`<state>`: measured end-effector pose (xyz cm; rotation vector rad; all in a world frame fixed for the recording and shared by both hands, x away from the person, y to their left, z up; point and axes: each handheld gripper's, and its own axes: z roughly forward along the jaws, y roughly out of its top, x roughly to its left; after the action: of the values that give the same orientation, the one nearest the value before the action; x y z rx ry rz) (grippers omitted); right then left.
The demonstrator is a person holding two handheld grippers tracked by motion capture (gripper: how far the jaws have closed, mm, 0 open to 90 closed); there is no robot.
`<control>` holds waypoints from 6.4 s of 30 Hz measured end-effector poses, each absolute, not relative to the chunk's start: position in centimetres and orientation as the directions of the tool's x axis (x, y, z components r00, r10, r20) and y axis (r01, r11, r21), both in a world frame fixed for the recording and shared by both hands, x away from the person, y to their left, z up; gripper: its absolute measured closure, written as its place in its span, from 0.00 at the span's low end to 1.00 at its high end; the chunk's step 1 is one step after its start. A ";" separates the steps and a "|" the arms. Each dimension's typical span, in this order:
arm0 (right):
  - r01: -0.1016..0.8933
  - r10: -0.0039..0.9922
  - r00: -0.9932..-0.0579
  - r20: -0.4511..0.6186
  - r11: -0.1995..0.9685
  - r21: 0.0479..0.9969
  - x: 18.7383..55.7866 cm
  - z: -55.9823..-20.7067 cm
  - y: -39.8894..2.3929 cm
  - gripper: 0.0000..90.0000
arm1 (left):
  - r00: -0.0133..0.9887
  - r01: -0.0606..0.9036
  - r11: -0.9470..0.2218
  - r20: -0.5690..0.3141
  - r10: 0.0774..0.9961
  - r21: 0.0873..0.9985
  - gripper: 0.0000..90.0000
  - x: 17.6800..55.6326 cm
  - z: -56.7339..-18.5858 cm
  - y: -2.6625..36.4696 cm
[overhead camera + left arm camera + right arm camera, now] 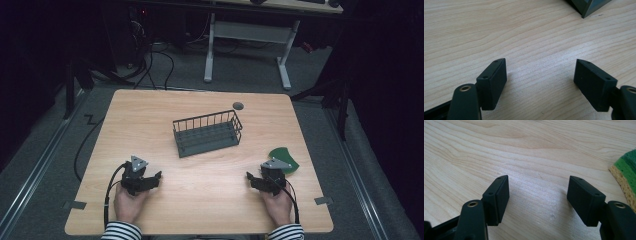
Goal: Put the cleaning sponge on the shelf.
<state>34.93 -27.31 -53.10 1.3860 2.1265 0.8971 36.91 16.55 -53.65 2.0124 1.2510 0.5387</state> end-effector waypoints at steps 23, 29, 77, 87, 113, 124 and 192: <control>0.629 0.918 -0.396 -0.018 0.285 0.724 35.0 -53.1 -27.3 0.38 | 0.434 0.612 -0.271 -0.028 0.901 0.743 0.30 36.9 -53.6 16.5; 0.633 0.916 -0.400 -0.012 0.286 0.719 35.0 -53.0 -27.3 0.41 | 0.426 0.615 -0.268 -0.026 0.904 0.742 0.29 36.9 -53.6 16.4; 0.575 0.879 -0.447 0.167 0.139 0.806 38.5 -46.0 -28.4 0.54 | 0.508 0.625 -0.195 -0.205 0.837 0.756 0.41 38.8 -47.7 13.4; 0.588 0.880 -0.440 0.181 0.130 0.798 40.9 -44.3 -28.1 0.57 | 0.505 0.607 -0.177 -0.203 0.839 0.775 0.42 40.2 -45.5 12.6; 0.610 0.903 -0.410 0.125 0.170 0.774 48.0 -42.5 -24.7 0.66 | 0.473 0.596 -0.180 -0.161 0.866 0.783 0.49 44.5 -43.6 10.3; 0.655 0.914 -0.386 0.123 0.178 0.734 49.7 -43.9 -23.8 0.70 | 0.476 0.614 -0.191 -0.167 0.863 0.766 0.56 45.0 -44.2 10.0; 0.725 0.899 -0.419 0.124 0.249 0.642 48.7 -43.4 -25.1 0.91 | 0.552 0.613 -0.243 -0.189 0.812 0.752 0.80 43.2 -44.0 8.9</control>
<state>48.65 -25.09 -43.43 1.5106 2.2554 0.9309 43.16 8.91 -44.00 1.9600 1.1509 0.3035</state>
